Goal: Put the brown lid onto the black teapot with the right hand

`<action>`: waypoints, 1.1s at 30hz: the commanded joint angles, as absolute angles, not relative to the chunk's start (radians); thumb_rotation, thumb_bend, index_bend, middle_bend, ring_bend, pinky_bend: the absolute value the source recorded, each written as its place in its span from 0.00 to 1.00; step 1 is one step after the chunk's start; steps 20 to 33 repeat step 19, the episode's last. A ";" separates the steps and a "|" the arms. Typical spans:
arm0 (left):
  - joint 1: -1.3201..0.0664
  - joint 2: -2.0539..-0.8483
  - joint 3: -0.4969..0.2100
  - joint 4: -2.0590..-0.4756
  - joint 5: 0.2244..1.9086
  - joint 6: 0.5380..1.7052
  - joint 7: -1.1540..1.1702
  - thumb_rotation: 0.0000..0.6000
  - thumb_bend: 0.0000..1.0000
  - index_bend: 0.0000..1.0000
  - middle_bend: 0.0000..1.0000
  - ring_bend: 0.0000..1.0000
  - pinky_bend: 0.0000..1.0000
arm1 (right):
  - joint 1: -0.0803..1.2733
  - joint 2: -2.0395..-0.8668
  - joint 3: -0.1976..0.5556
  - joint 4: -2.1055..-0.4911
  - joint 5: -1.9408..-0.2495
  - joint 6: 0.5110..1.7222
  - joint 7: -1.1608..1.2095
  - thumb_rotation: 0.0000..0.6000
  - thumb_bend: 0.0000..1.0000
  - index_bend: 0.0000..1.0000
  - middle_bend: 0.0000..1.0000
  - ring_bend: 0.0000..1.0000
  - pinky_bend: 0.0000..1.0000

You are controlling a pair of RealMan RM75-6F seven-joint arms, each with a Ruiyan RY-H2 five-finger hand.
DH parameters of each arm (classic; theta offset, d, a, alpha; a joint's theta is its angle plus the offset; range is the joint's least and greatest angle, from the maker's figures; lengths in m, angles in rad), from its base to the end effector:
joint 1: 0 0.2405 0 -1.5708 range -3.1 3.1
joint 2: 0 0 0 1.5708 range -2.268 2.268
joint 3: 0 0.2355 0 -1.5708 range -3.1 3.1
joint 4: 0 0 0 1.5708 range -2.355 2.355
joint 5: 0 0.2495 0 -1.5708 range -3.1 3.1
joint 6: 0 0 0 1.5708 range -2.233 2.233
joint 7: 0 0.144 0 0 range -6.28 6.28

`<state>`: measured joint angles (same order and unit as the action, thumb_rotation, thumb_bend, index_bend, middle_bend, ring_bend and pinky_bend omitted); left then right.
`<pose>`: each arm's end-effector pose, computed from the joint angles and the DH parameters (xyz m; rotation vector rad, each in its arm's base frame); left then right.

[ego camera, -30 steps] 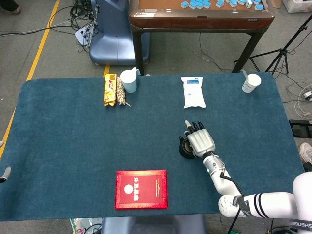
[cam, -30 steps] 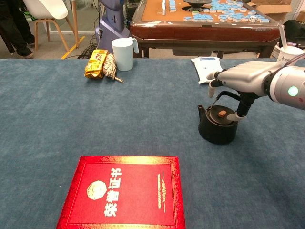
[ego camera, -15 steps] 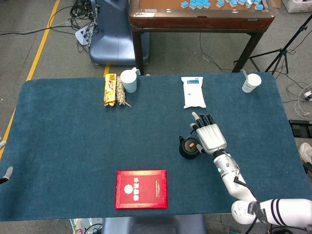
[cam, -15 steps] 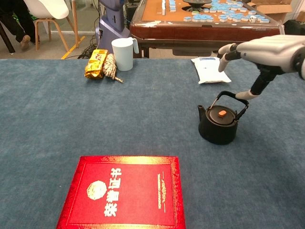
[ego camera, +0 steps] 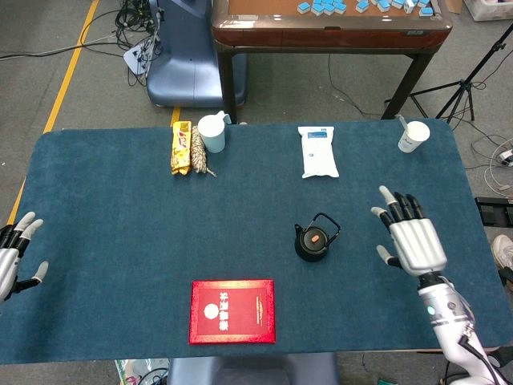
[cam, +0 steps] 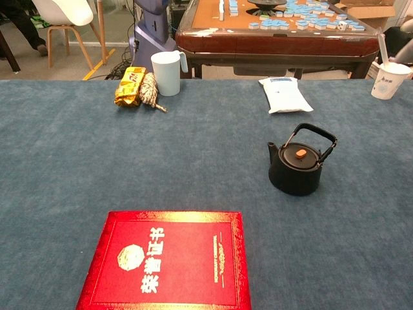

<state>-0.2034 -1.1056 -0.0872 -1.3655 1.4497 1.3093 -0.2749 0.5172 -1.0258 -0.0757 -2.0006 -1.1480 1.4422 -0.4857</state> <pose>-0.3551 0.2384 0.1436 -1.4034 -0.9657 -0.8972 -0.2023 -0.2412 0.0954 1.5859 -0.7760 0.7311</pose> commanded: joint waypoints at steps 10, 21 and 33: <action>-0.250 -1.101 -0.095 -1.505 1.445 1.283 -0.111 1.00 0.39 0.07 0.00 0.00 0.00 | 0.326 -0.934 -0.129 -1.928 -1.329 1.530 -0.283 1.00 0.29 0.23 0.00 0.00 0.00; -0.276 -1.124 -0.091 -1.534 1.430 1.253 -0.035 1.00 0.39 0.07 0.00 0.00 0.00 | 0.277 -0.953 -0.099 -1.862 -1.352 1.498 -0.224 1.00 0.29 0.23 0.00 0.00 0.00; -0.276 -1.124 -0.091 -1.534 1.430 1.253 -0.035 1.00 0.39 0.07 0.00 0.00 0.00 | 0.277 -0.953 -0.099 -1.862 -1.352 1.498 -0.224 1.00 0.29 0.23 0.00 0.00 0.00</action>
